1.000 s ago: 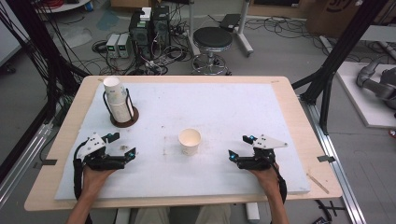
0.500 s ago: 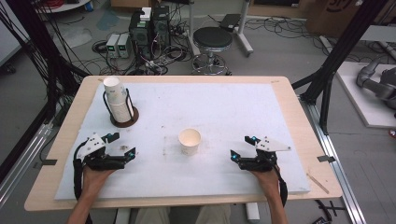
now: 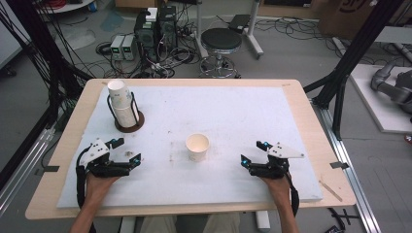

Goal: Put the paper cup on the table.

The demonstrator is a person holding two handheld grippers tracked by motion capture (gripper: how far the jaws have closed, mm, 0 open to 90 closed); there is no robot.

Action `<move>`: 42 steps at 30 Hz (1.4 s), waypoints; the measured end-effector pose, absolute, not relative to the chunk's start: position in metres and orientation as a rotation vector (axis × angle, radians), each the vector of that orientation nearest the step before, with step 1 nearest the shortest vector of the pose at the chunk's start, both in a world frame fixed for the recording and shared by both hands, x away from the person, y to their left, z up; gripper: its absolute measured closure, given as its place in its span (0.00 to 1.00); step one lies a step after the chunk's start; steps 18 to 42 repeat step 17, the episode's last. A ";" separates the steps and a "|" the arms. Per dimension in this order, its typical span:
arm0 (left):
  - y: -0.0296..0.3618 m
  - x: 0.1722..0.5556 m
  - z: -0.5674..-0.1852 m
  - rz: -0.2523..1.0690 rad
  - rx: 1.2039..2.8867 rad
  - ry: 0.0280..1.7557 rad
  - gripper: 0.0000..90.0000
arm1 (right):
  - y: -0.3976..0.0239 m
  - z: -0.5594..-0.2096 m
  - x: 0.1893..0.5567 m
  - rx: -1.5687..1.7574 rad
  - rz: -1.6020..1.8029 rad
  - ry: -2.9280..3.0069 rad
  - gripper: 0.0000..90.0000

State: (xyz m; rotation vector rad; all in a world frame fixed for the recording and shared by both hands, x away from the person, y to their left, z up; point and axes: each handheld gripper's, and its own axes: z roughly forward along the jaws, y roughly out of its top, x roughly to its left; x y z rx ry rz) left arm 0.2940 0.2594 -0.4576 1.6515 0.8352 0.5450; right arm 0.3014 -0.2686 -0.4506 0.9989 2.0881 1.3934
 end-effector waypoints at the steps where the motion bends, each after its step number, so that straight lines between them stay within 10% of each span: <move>1: 0.259 0.294 -0.457 0.544 1.651 0.836 0.07 | -0.269 -0.451 0.301 0.997 1.393 2.088 0.19; 42: 0.260 0.294 -0.458 0.538 1.641 0.842 0.07 | -0.268 -0.451 0.300 0.997 1.384 2.066 0.19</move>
